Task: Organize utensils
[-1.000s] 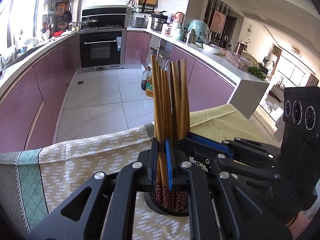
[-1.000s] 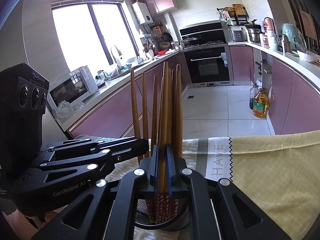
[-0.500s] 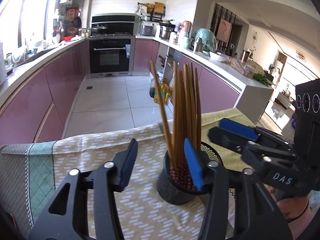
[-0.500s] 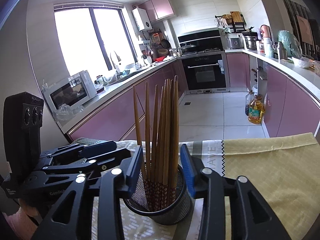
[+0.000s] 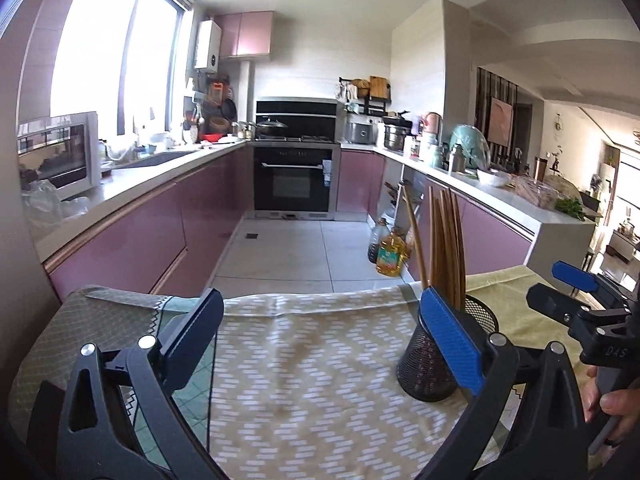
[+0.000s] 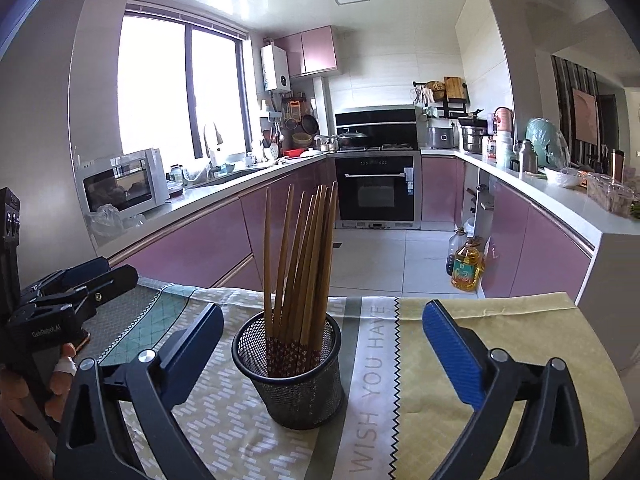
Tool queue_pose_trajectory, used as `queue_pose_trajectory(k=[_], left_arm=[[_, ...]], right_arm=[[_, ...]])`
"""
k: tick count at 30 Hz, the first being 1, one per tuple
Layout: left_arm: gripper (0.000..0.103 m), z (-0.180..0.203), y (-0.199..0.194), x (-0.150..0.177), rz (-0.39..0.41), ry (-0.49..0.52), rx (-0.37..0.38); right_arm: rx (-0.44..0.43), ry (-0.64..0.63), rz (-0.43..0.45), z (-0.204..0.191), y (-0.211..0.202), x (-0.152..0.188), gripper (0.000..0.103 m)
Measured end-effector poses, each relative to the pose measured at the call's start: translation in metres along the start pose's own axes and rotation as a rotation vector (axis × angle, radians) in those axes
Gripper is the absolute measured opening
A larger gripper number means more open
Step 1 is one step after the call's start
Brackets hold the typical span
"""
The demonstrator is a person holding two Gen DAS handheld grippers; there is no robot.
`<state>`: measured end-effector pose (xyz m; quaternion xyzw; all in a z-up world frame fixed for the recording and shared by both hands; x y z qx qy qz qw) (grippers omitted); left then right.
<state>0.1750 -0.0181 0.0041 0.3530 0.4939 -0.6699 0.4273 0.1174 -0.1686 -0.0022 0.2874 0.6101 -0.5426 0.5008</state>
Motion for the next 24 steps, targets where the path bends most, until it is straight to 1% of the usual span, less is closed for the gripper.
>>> queue_pose_trajectory(k=[6, 10, 15, 21, 24], left_arm=[[0.097, -0.021, -0.03, -0.004, 0.092, -0.014, -0.061], [0.097, -0.026, -0.041, -0.006, 0.127, -0.017, -0.084], [0.097, -0.033, -0.05, -0.006, 0.145, -0.041, -0.093], [0.097, -0.032, -0.058, -0.004, 0.168, -0.024, -0.109], [0.097, -0.031, -0.061, -0.003, 0.175, -0.015, -0.105]], right_arm=[[0.03, -0.015, 0.021, -0.005, -0.013, 0.007, 0.096], [0.05, -0.032, 0.05, -0.009, -0.023, 0.006, 0.096], [0.073, -0.043, 0.081, -0.009, -0.034, 0.004, 0.096], [0.077, -0.045, 0.093, -0.013, -0.038, 0.004, 0.096], [0.077, -0.042, 0.105, -0.013, -0.041, 0.003, 0.097]])
Point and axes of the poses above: each gripper's, at about its wrist camera, not at the fingertips, and y roughly the way its jaws point, z to its right, x to its underside, the point moved 9 cm from there along y, roughly the way its jaws point, and after that the axes turned 13 degrees about -y, right-handed, at the moved point
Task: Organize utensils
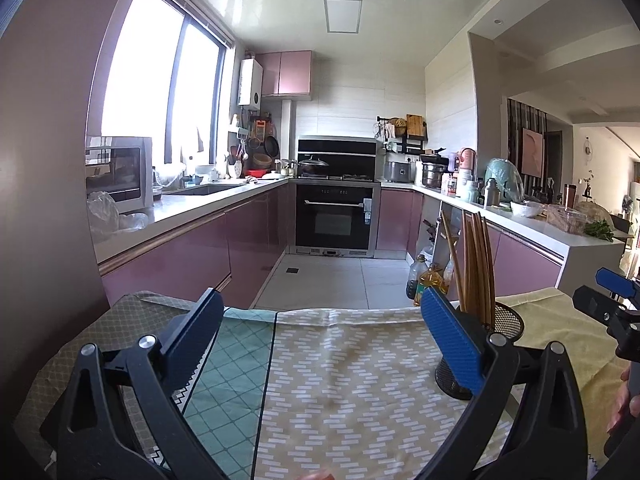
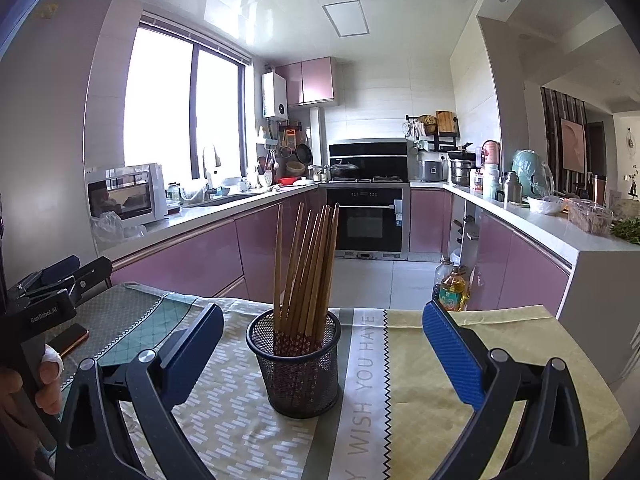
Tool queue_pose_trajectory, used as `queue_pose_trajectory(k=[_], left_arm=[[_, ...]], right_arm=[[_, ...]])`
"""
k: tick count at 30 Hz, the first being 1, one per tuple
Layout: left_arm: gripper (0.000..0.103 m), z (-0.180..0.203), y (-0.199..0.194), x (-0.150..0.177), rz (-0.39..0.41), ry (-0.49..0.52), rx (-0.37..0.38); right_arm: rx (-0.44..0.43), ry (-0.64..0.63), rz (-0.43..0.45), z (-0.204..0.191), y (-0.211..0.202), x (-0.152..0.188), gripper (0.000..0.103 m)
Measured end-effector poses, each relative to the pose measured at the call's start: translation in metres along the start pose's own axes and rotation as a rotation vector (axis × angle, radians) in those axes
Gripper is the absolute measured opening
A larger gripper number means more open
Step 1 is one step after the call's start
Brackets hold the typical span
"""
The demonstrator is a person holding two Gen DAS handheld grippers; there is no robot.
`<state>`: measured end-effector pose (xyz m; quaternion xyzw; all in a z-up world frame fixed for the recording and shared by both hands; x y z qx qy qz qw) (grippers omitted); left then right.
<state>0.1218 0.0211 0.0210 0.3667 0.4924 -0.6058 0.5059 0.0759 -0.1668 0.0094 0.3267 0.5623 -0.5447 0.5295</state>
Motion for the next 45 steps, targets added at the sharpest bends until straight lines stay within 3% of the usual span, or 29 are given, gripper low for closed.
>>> queue_pose_trajectory(k=[45], left_arm=[[0.097, 0.001, -0.0053, 0.0019, -0.01, 0.021, 0.02]], right_arm=[[0.0, 0.008, 0.01, -0.0031, -0.0029, -0.0025, 0.096]])
Point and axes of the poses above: each gripper's, at about its wrist camera, not at the fingertips, and y roughly the way its jaws point, z to its right, x to its underside, the point moved 9 cm from there along y, roughly the way its jaws point, and after that the axes turned 13 degrees about -y, right-handed, at the moved point
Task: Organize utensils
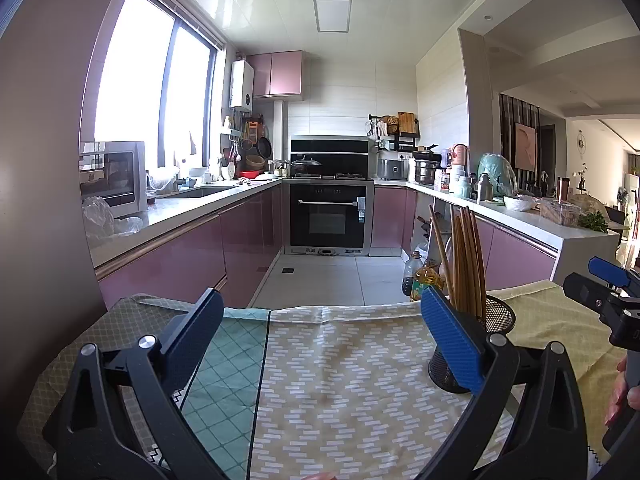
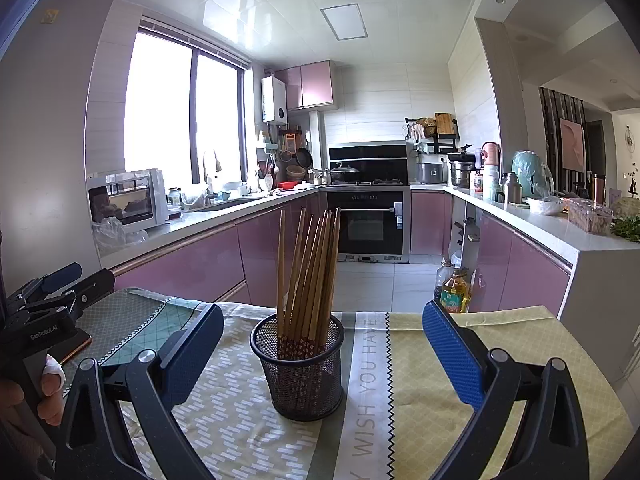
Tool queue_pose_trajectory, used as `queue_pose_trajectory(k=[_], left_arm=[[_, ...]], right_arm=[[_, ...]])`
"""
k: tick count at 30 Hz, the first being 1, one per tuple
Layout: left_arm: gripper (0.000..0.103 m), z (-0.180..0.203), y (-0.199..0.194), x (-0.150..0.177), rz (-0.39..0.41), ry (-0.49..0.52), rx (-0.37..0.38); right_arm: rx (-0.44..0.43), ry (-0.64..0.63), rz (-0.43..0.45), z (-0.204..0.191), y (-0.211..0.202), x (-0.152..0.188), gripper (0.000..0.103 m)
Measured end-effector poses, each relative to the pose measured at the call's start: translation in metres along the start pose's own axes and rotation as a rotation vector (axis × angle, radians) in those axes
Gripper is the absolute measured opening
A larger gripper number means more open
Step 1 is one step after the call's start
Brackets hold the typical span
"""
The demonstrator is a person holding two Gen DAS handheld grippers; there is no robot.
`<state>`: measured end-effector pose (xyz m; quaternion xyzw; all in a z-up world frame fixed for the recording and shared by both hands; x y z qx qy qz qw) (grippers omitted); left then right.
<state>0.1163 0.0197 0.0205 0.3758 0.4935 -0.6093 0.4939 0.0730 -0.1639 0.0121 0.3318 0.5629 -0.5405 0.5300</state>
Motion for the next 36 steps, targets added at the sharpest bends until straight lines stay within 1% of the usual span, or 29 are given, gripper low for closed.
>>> queue_pose_trajectory(k=[36], left_arm=[[0.097, 0.0015, 0.0006, 0.0028, -0.009, 0.002, 0.002]], right_arm=[[-0.001, 0.012, -0.009, 0.004, 0.0024, 0.0006, 0.096]])
Point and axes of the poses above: each gripper's, at about its wrist camera, not at the fingertips, and y roughly the way its jaws point, z to its right, x to its underside, the point moved 9 cm from there along y, roughly the way its jaws point, and after that the axes turned 13 degrees about -y, right-handed, at the moved point
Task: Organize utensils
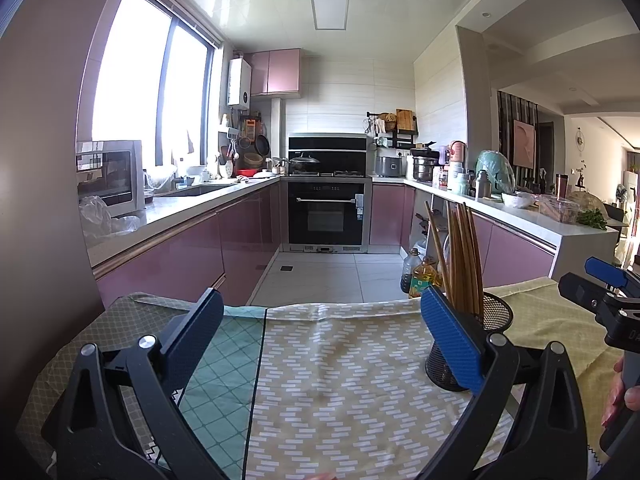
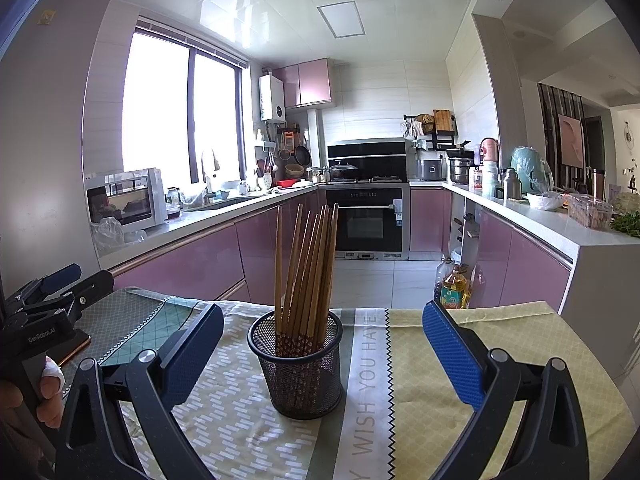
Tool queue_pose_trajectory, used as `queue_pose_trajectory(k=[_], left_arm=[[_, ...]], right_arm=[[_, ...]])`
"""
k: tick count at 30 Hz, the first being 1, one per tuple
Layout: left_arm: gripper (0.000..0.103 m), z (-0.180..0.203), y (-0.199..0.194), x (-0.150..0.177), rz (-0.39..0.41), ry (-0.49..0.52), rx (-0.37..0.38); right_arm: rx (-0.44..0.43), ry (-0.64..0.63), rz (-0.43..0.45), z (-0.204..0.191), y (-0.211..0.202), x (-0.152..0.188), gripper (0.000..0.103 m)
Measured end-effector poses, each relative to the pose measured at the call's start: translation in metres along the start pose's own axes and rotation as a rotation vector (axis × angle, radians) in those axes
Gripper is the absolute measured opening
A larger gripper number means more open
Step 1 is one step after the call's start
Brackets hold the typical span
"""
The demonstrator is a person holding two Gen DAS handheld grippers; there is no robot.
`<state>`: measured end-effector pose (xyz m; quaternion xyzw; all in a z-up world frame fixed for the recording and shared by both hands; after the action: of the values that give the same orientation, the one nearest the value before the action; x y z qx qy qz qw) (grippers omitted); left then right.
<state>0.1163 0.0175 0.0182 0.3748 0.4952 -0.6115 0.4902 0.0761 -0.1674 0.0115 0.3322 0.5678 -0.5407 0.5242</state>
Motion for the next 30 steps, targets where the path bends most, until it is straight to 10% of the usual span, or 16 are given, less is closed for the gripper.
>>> queue_pose_trajectory(k=[30], left_arm=[[0.097, 0.0028, 0.0012, 0.0028, -0.008, 0.004, 0.004]], right_arm=[[0.002, 0.009, -0.001, 0.0021, 0.0026, 0.0033, 0.096]])
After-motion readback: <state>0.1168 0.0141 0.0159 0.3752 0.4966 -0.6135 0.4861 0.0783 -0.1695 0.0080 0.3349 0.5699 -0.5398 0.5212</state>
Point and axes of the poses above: each gripper's, at about its wrist camera, not at the fingertips, and y roughly the way its jaws point, z to its right, x to its underside, the point moved 9 cm from there along y, roughly the way its jaws point, and after that the axes turned 13 degrees about -y, right-handed, at the moved point
